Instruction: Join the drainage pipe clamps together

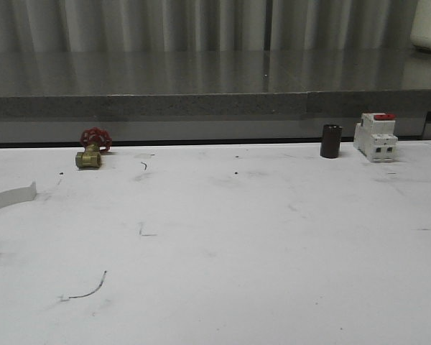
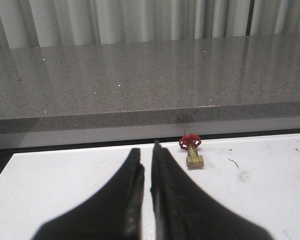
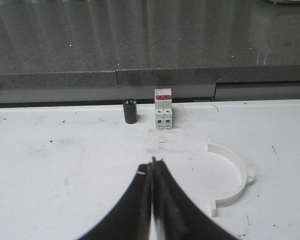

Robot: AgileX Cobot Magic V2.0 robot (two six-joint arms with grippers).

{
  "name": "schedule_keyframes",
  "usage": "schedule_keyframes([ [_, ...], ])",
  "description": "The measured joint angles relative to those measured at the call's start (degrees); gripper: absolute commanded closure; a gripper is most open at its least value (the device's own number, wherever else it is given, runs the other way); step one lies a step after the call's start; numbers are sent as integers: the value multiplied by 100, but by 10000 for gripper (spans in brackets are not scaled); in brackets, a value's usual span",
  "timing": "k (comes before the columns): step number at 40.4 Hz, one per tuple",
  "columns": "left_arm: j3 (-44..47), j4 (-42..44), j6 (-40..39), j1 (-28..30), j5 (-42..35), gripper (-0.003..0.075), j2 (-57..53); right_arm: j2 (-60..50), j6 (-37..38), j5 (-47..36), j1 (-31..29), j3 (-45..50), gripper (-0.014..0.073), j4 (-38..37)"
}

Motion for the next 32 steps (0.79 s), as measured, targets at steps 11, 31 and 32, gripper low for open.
schedule_keyframes([
  [11, 0, -31, 0, 0, 8, 23, 0, 0, 0, 0, 0, 0, -54, -33],
  [31, -68, -179, 0, 0, 107, 131, 182, 0, 0, 0, 0, 0, -51, -69],
  [32, -109, -205, 0, 0, 162, 139, 282, 0, 0, 0, 0, 0, -51, -69],
])
